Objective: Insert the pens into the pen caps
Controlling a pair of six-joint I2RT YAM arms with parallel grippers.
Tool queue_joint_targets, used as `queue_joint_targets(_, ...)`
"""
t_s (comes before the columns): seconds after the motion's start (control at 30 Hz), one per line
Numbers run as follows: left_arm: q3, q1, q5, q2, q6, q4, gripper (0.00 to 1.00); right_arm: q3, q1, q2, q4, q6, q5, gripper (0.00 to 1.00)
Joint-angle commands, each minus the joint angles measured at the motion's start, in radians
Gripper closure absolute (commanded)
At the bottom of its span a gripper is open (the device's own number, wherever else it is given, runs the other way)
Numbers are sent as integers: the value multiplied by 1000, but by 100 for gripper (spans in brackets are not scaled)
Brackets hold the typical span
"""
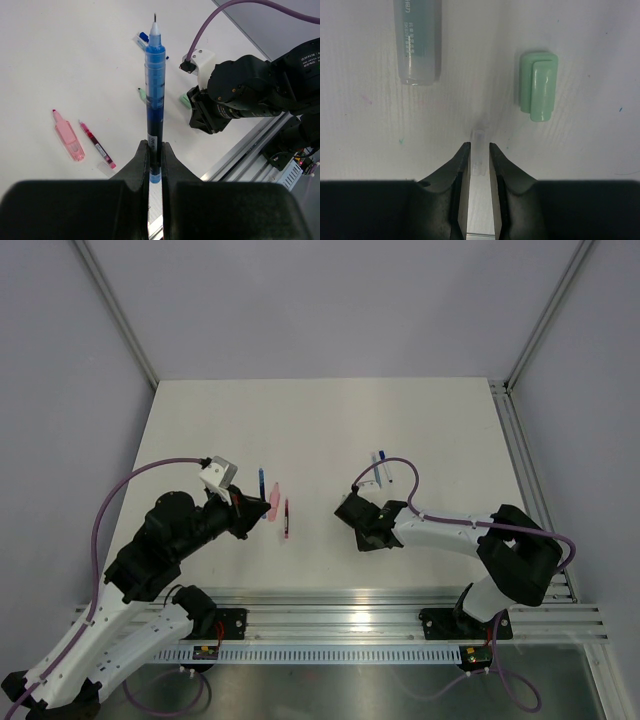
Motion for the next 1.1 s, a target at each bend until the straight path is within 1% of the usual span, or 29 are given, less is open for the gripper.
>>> queue_joint_targets(0.0,1,4,12,-3,15,35,100,33,6,-6,-1,3,29,74)
queue_joint_targets(0.13,-1,4,15,-6,15,32,100,32,8,3,0,9,23,75)
queue_joint_targets(0.9,-1,6,13,-11,15,35,100,18,8,66,20,26,31,74)
queue_joint_targets(1.03,-1,6,17,-8,13,35,100,24,8,80,14,26,34,77)
queue_joint_targets(1.07,-1,6,15,-8,15,35,100,28,8,82,5,32,49,81)
